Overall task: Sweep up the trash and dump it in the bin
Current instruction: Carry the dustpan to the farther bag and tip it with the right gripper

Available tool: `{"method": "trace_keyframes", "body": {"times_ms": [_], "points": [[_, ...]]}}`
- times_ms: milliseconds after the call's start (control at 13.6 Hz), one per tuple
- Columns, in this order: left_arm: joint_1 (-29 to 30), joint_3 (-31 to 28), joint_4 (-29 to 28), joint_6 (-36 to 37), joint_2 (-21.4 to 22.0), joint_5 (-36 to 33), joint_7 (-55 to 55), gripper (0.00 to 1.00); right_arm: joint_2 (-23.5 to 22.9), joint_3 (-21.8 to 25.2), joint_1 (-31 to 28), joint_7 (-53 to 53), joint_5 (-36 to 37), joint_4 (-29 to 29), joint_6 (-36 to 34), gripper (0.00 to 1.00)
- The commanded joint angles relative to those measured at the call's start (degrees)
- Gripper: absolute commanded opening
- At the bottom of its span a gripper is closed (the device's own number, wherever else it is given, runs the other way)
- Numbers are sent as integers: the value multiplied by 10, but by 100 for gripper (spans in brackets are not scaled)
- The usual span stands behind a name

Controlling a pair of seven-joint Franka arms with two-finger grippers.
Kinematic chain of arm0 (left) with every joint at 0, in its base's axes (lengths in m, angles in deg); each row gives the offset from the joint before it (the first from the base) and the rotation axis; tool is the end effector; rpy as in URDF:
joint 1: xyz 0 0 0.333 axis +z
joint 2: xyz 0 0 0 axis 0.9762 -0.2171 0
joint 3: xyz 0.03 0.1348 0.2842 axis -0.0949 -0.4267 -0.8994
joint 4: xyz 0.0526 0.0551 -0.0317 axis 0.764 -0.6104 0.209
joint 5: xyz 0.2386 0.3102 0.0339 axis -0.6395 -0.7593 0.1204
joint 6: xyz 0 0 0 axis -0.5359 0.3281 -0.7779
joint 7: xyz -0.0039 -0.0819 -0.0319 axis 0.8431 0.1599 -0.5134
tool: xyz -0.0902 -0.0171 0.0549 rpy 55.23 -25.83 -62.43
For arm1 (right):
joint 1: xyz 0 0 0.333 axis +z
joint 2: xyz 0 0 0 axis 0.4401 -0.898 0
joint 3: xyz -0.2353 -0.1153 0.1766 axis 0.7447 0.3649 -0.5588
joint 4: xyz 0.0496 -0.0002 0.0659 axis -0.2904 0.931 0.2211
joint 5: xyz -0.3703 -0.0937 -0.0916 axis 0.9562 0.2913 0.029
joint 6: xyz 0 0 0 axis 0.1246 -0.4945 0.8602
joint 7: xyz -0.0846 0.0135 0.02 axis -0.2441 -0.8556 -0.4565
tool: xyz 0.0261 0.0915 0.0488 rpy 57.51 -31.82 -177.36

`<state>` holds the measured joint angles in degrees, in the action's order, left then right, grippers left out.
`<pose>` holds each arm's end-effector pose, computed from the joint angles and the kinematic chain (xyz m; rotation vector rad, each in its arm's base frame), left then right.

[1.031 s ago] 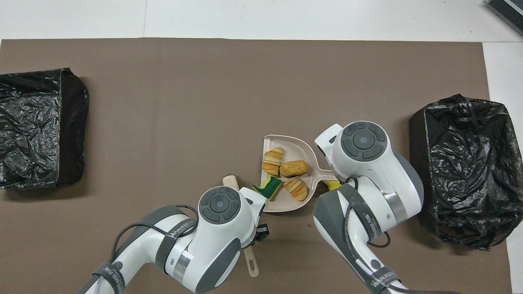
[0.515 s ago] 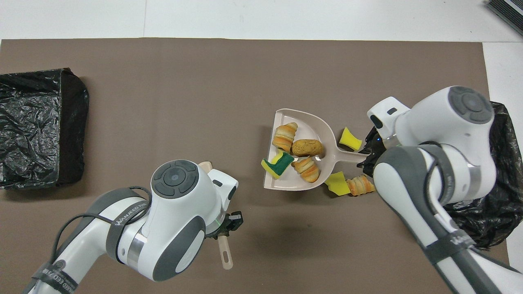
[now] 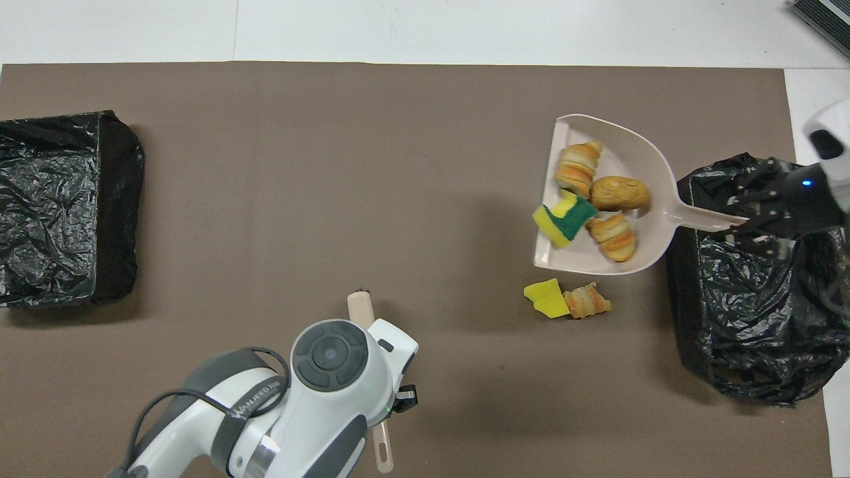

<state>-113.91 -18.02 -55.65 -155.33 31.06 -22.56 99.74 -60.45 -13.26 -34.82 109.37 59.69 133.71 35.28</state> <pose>0.3134 -0.3652 0.3833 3.0844 0.1465 -0.5152 0.5700 -0.0876 0.5329 -2.3172 -1.7801 -0.1383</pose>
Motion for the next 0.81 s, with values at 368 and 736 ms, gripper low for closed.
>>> {"method": "trace_keyframes", "body": {"times_ms": [368,736], "points": [[-85,-4,-80,-116,18,44,51,0,-9,-4,-168,242,155,-36,-6,0],[-101,-4,-94,-134,15,69,48,0,-10,-5,-158,243,367,-16,146,0]]}}
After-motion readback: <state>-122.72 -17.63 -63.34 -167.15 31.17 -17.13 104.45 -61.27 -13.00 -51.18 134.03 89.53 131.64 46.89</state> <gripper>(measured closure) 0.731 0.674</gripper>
